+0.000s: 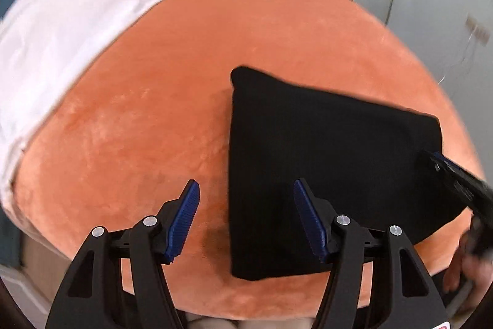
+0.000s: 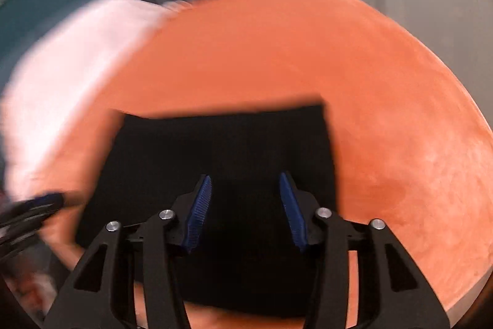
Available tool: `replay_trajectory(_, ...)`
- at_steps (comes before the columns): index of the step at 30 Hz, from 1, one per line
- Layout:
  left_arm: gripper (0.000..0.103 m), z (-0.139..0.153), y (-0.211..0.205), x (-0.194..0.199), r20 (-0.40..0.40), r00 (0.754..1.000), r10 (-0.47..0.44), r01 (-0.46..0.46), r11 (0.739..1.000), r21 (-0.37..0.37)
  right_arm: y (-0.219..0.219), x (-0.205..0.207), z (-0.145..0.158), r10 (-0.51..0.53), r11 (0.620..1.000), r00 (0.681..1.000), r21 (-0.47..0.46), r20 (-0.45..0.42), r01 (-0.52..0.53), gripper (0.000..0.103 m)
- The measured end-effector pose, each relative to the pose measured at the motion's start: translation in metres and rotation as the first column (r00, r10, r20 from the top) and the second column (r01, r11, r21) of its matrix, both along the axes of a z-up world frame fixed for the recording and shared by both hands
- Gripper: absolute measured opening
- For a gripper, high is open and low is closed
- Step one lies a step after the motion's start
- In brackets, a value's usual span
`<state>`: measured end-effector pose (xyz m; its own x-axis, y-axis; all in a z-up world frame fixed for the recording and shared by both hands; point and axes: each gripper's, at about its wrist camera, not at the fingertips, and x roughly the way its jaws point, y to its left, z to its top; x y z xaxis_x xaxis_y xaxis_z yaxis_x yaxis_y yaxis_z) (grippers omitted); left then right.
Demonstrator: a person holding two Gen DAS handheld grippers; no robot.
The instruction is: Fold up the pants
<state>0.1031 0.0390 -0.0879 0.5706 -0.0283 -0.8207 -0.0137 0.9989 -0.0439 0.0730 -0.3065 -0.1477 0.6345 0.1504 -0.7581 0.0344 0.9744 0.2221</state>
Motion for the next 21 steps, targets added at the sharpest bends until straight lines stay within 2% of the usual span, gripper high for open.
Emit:
replay_trajectory(2,0.061,-0.003,-0.004,0.0,0.004,1.0,0.001,-0.001,0.999,0.048,-0.021,-0.005,0.007,-0.056,0.994,0.998,0.094,0.003,0.055,0.026)
replay_trajectory(4,0.061,-0.003,-0.001,-0.008,0.01,1.0,-0.002,0.002,0.997,0.073,-0.024,-0.016,0.029,-0.132,0.99,0.991,0.054,0.024,0.131,0.03)
replay_trajectory(7,0.061,-0.01,-0.002,-0.011,0.001,1.0,0.006,-0.006,0.997,0.079,-0.014,-0.041,0.05,-0.043,0.998,0.996,0.053,0.082,0.039,0.032)
replay_trajectory(9,0.063,-0.013,-0.003,-0.01,0.003,1.0,0.01,-0.01,0.996,0.083,0.011,-0.043,0.039,0.041,0.998,0.998,-0.044,0.038,-0.04,0.035)
replay_trajectory(10,0.066,-0.01,-0.006,-0.019,0.006,1.0,0.013,-0.013,0.996,0.092,0.014,-0.041,0.026,0.041,0.992,0.999,-0.116,0.011,-0.039,0.035)
replay_trajectory(11,0.068,-0.01,-0.007,-0.019,0.008,1.0,0.013,-0.014,0.995,0.095,0.013,-0.041,0.018,0.029,0.988,1.0,-0.15,0.005,-0.028,0.037)
replay_trajectory(14,0.068,-0.007,-0.009,-0.023,0.009,1.0,0.008,-0.008,0.994,0.11,0.004,-0.048,0.029,-0.024,0.996,0.999,-0.086,0.027,0.026,0.04)
replay_trajectory(17,0.068,-0.008,-0.008,-0.025,0.014,1.0,0.006,-0.008,0.992,0.127,0.009,-0.053,0.043,0.017,0.999,0.999,-0.028,0.044,-0.016,0.041)
replay_trajectory(19,0.068,-0.009,-0.009,-0.026,0.011,1.0,0.006,-0.007,0.992,0.125,0.014,-0.048,0.03,0.045,0.997,0.999,-0.056,-0.002,-0.045,0.049)
replay_trajectory(20,0.068,-0.009,-0.009,-0.026,0.01,1.0,0.007,-0.008,0.992,0.123,0.017,-0.048,0.02,0.039,0.995,0.999,-0.096,-0.022,-0.041,0.049)
replay_trajectory(21,0.068,-0.01,-0.009,-0.026,0.008,1.0,0.006,-0.007,0.993,0.121,0.013,-0.049,0.013,0.02,0.993,0.999,-0.117,-0.041,-0.025,0.055)
